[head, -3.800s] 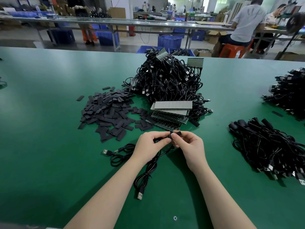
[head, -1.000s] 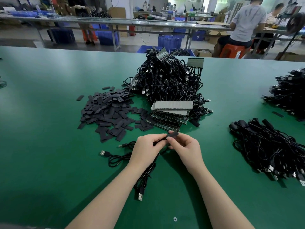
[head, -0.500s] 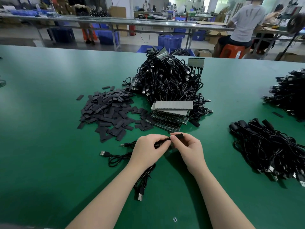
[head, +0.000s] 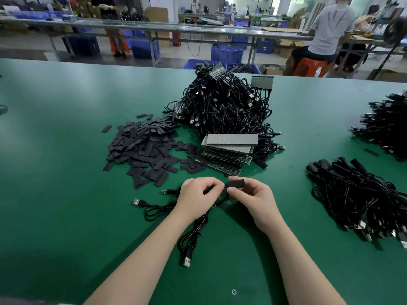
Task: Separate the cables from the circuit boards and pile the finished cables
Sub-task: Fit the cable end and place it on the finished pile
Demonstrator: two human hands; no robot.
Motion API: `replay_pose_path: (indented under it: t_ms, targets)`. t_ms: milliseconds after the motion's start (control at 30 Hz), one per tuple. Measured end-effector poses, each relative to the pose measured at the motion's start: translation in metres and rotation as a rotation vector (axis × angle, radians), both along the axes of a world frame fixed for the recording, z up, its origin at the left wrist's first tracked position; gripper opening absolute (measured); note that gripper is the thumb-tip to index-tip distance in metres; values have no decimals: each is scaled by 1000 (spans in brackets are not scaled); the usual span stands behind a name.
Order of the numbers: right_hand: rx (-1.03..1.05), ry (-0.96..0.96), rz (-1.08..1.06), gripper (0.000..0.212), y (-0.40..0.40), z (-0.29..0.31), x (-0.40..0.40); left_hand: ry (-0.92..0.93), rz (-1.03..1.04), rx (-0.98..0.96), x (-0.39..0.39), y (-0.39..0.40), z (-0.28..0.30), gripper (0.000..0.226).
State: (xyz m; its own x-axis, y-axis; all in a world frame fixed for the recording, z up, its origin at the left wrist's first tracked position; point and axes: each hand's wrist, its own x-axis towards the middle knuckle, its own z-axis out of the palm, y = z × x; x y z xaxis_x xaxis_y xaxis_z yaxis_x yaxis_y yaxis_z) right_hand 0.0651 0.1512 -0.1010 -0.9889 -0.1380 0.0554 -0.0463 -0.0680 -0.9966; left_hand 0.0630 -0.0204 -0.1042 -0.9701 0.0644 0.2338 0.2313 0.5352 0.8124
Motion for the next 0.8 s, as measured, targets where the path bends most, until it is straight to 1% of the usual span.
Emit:
replay_pose_path:
  t_ms: [133,267,400,567,800]
  targets:
    - [-10,11,-35,25,-1,-1,0,-43,-1,-33,0,0,1,25]
    - [-25,19,-45,26,0,-2,0,-40,1,-48,0,-1,-1,22]
    - [27,37,-43,27,-1,-3,-1,-46,4,-66,-1,-3,-1,22]
    - [39,60,-80,24,-4,-6,-1,-35,-3,-29,-1,-3,0,28]
    - [35,85,-88,23,-3,-6,-1,-60,-26,27,-1,-4,0,17]
